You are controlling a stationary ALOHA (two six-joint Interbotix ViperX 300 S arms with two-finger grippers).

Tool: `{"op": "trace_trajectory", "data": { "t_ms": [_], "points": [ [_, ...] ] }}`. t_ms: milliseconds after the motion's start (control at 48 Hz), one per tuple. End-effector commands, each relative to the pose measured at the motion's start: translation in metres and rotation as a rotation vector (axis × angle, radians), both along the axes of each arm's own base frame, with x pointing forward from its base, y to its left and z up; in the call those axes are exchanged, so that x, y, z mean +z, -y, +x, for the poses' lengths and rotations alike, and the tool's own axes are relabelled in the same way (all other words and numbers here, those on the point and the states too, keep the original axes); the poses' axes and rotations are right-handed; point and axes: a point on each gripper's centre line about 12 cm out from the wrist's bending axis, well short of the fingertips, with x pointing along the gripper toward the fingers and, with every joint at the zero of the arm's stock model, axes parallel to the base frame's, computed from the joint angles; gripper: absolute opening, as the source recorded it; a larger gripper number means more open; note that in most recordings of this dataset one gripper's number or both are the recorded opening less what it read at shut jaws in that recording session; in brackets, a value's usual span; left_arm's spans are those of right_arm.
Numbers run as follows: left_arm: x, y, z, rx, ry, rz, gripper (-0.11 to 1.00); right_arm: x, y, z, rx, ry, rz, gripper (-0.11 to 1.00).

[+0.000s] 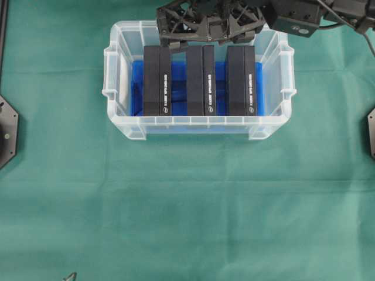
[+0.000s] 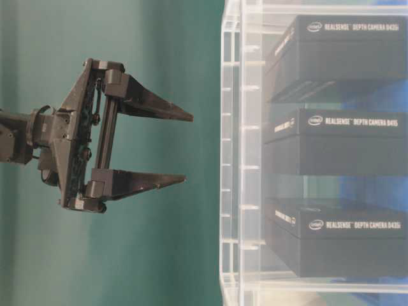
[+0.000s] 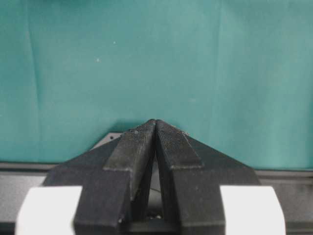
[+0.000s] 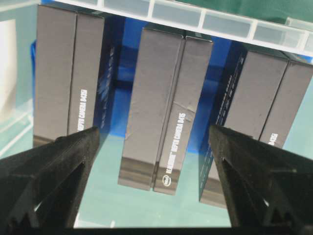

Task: Take the box out of the case with the right arm.
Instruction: 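Move the open right gripper over the middle black box in the bin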

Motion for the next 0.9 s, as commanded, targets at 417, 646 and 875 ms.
{"op": "trace_trajectory", "data": {
  "t_ms": [417, 646, 875],
  "points": [
    [0.008, 0.000, 0.002, -0.001, 0.026, 0.000, 0.00, 0.010, -0.001, 0.001, 0.005, 0.030, -0.008, 0.90],
    [0.008, 0.000, 0.001, -0.001, 0.025, 0.001, 0.00, 0.002, 0.000, 0.005, 0.006, 0.024, -0.006, 0.90],
    [0.008, 0.000, 0.001, -0.001, 0.025, 0.001, 0.00, -0.019, 0.000, 0.009, 0.007, -0.001, 0.005, 0.90]
  ]
}}
